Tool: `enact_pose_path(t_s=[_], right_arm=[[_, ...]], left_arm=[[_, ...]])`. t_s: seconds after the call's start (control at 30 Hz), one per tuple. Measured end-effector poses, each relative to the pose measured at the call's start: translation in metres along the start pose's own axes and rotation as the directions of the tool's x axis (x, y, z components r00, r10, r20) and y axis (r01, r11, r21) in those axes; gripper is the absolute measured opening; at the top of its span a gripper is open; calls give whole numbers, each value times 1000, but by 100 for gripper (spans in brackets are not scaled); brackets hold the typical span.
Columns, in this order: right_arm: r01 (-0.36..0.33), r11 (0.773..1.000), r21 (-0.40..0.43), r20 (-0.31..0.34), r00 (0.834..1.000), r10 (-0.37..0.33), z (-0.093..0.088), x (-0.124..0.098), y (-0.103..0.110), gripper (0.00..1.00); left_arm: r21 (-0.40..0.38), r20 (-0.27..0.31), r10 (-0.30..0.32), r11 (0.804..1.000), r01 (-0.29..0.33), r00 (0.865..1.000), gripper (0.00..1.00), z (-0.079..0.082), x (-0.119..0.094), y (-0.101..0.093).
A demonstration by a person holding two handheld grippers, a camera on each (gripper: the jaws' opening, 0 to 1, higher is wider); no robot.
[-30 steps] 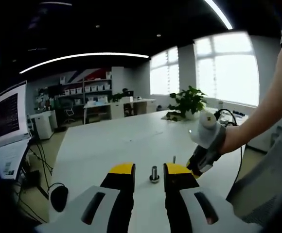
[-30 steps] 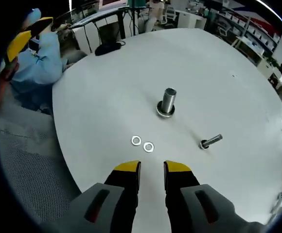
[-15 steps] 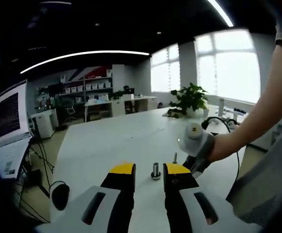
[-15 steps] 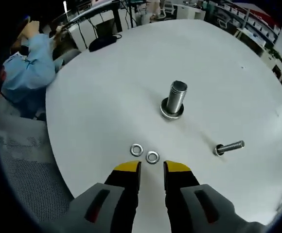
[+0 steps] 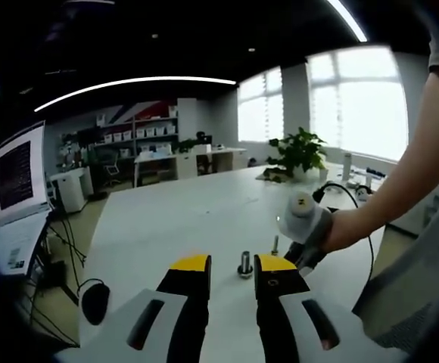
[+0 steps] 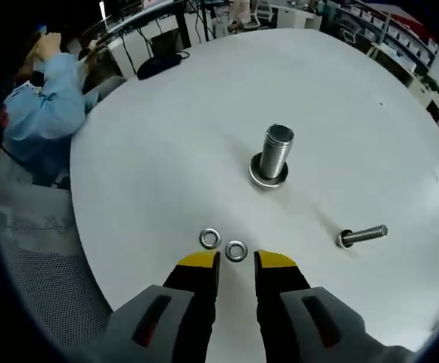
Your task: Place the washer onto the threaded stud by aligning its center hole with the stud, sliding it down to the base, and recovering from edge contact or off-axis alignment until the washer reaches the visible bottom stop.
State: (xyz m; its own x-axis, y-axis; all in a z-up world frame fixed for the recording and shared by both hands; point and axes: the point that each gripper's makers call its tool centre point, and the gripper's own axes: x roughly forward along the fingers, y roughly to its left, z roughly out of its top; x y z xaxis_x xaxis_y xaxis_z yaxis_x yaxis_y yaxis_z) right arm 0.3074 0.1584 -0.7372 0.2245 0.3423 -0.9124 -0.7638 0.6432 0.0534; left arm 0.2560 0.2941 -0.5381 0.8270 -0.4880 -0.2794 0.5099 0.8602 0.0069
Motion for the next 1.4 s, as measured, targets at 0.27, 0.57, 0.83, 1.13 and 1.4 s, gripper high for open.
enact_pose_path(t_s=[0.27,0.57,0.83,1.13,1.4], right_arm=[[0,999,-46,-34,999,-1,-6,5,1,20],[6,995,-101,-43,999,-10,-4,6,0,19],[-34,971,-235,-81,997,15,-3,8,1,18],[-70,948,-312,-133,991,29,0,9,2,16],[-98,928,-360,-245,969,8,0,10,3,16]], left_arm=[[9,-7,4,1000,-4,1000,20,-1,0,1],[12,-6,1,1000,-1,1000,21,-1,1,0],[21,-19,-7,1000,7,1000,21,-4,2,-2],[31,-19,5,1000,-4,1000,21,-4,1,0],[37,-22,6,999,-6,1000,21,-4,1,-1]])
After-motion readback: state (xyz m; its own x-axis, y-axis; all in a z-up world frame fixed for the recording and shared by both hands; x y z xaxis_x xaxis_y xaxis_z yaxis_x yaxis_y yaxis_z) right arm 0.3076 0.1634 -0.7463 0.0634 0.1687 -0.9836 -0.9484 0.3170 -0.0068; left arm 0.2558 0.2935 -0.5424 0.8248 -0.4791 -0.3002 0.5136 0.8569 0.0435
